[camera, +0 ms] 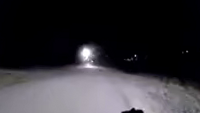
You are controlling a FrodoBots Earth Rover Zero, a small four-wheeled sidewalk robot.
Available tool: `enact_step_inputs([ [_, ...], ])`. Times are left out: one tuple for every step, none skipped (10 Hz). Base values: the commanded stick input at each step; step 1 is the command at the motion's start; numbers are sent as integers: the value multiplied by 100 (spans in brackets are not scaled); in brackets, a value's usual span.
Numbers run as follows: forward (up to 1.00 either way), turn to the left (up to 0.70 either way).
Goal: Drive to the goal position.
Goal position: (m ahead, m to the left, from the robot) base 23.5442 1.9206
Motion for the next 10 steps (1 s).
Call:
enact_step_inputs([
  [100, 0],
  [100, 0],
  [100, 0],
  [100, 0],
  [100, 0],
  [100, 0],
  [100, 0],
  [100, 0],
  [100, 0],
  [100, 0],
])
